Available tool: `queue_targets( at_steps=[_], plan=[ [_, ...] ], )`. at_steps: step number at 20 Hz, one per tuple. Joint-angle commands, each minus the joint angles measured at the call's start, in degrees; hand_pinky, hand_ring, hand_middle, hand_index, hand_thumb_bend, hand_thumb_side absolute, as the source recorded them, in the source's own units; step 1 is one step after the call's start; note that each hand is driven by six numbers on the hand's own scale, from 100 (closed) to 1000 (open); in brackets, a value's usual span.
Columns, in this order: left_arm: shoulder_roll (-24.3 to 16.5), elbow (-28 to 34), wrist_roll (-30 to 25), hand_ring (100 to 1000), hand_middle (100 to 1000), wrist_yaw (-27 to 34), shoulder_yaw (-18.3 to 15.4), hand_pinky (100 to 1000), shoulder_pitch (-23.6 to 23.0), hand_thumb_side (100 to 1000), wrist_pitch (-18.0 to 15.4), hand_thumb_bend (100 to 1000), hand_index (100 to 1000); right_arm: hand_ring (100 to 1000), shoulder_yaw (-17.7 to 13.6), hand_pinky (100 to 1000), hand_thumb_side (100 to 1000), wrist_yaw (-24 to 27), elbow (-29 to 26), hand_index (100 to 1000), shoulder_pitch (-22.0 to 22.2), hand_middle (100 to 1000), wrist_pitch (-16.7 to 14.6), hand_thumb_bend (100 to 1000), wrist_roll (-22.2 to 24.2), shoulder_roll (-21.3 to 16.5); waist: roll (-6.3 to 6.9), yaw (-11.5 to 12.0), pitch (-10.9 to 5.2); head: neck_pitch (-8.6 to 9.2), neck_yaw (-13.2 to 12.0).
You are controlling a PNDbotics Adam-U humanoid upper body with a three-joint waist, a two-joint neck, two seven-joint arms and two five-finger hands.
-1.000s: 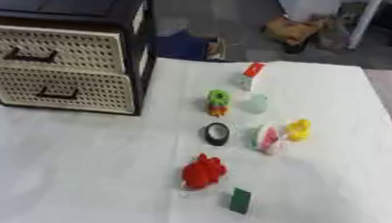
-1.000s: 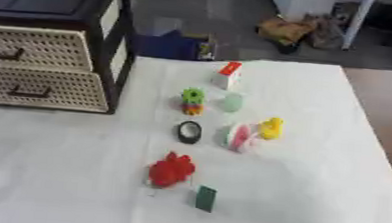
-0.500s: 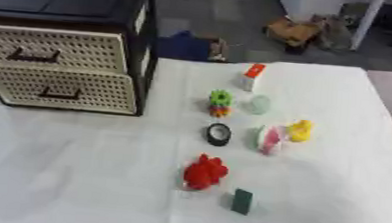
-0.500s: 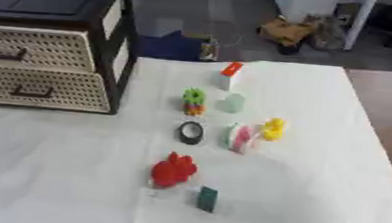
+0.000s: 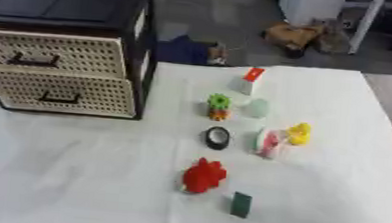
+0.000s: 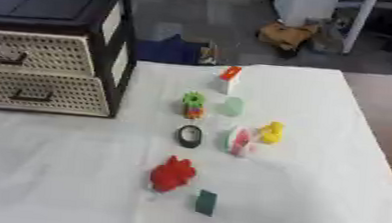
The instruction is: Pick up objects from table and place into drawer.
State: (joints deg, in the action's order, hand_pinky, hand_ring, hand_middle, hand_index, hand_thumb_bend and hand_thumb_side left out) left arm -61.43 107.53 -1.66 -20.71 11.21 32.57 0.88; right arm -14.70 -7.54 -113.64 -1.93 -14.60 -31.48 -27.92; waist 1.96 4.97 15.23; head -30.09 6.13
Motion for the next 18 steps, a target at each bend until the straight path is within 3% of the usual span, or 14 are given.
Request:
queue_targets(
  at_steps=[1, 4, 7, 9, 12, 14, 18],
  plan=[
    [-1.85, -1.06, -2.88, 100, 100, 0.13, 0.09, 100, 1.8, 1000, -0.53, 100, 847, 637, -0.15, 670, 1000, -0.05, -0.95, 846, -0.16, 637, 0.19, 100, 0.11, -1.85, 0.03, 0.05, -1.07, 0.73, 0.0],
    [-1.42, -2.18, -6.11, 100, 100, -0.13, 0.78, 100, 3.22, 1000, -0.99, 100, 847, 637, -0.09, 670, 1000, -0.03, -0.95, 845, -0.15, 637, 0.3, 100, 0.25, -1.87, 0.05, 0.08, -1.15, 0.76, -0.03],
    [-0.21, -1.31, -22.52, 100, 100, 0.41, -2.43, 100, 6.31, 1000, -0.7, 100, 852, 637, -0.19, 671, 1000, -0.09, -0.95, 845, 0.1, 637, 0.37, 100, 0.21, -1.82, -0.01, 0.41, -1.33, 0.56, 0.29],
    [0.25, -0.59, -28.8, 100, 100, 1.16, -3.64, 100, 7.49, 1000, -0.3, 100, 857, 637, -0.19, 671, 1000, -0.14, -0.95, 845, 0.2, 636, 0.42, 100, 0.21, -1.8, -0.03, 0.54, -1.39, 0.47, 0.37],
    [0.72, -0.85, -33.6, 100, 100, 2.15, -3.47, 100, 8.73, 1000, 0.28, 100, 870, 636, -0.12, 671, 1000, -0.15, -0.95, 844, 0.22, 635, 0.5, 100, 0.3, -1.77, -0.06, 0.6, -1.47, 0.35, 0.35],
    [1.07, -1.91, -36.35, 100, 100, 2.09, -3.06, 100, 9.87, 1000, 0.72, 100, 827, 636, -0.1, 671, 1000, -0.16, -0.95, 844, 0.26, 635, 0.58, 100, 0.38, -1.77, -0.08, 0.59, -1.51, 0.2, 0.33],
    [2.27, -4.77, -41.24, 100, 100, 1.28, -2.23, 100, 13.03, 1000, 0.51, 100, 868, 637, -0.09, 672, 1000, -0.19, -0.95, 844, 0.35, 635, 0.72, 100, 0.42, -1.78, -0.09, 0.61, -1.59, 0.05, 0.21]
  ],
)
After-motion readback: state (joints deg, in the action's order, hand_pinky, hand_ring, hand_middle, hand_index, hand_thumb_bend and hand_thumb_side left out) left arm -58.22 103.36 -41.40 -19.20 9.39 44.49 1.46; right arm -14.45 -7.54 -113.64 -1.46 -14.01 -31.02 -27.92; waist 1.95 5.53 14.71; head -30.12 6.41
